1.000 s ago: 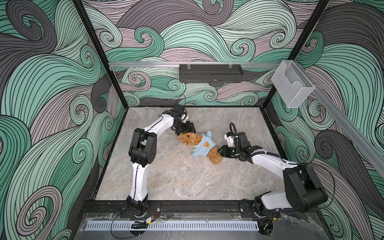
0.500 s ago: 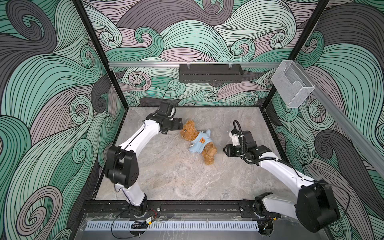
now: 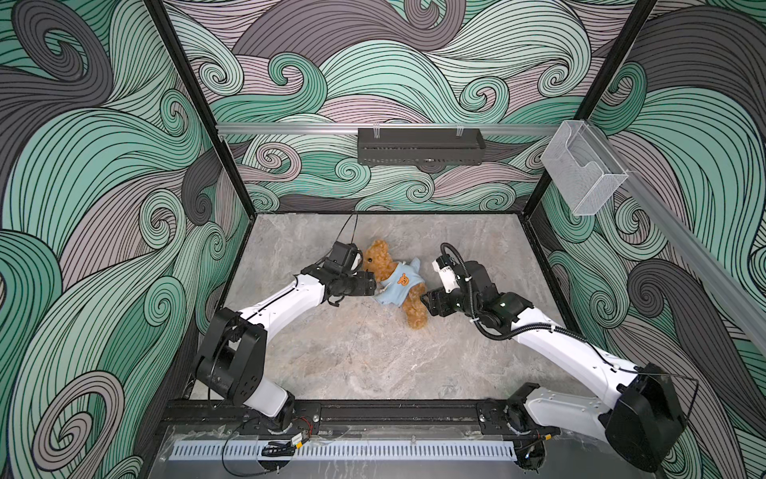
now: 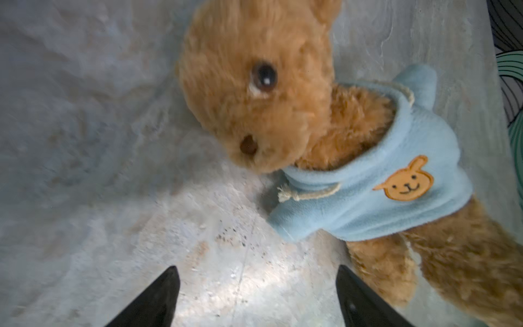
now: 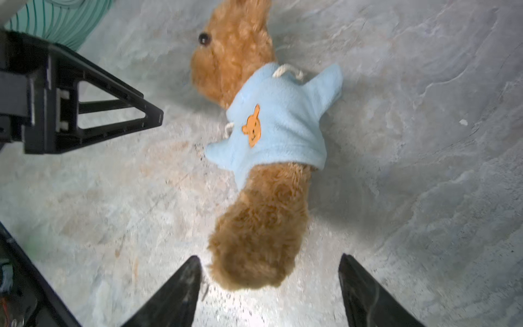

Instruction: Dress the teddy bear

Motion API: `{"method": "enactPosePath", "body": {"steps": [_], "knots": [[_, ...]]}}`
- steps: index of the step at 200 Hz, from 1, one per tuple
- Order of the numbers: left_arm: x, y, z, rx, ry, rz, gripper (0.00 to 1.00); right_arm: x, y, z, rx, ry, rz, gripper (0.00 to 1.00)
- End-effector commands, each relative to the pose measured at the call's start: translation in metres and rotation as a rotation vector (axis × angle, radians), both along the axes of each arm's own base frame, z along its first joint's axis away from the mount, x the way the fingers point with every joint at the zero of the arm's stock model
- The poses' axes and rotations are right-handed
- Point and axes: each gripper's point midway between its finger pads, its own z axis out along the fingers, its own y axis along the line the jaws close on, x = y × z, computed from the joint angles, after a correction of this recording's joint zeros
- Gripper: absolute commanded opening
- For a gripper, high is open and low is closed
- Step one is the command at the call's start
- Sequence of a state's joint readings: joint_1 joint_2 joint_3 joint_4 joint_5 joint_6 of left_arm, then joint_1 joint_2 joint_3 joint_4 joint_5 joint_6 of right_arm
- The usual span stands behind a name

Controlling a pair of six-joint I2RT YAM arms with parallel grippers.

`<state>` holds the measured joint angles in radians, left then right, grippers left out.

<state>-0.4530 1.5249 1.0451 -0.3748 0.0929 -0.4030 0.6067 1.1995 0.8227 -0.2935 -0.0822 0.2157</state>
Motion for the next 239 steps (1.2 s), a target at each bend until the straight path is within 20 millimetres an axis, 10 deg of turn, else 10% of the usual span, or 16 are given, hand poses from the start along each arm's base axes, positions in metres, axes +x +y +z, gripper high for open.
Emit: {"method": "enactPosePath", "body": {"steps": [1,94,239], "knots": [[0.037,0.02,0.012,0.046,-0.092,0.018,0.98,0.01,0.004,-0.017,0.007,0.041,-0.055,0.8],[0.105,-0.051,-0.017,-0.284,0.098,-0.243,0.99,0.077,-0.05,-0.086,-0.094,0.182,-0.216,0.47],[0.028,-0.028,-0.002,-0.399,0.07,-0.123,0.98,0.082,-0.039,-0.101,-0.037,0.238,-0.2,0.41]]}}
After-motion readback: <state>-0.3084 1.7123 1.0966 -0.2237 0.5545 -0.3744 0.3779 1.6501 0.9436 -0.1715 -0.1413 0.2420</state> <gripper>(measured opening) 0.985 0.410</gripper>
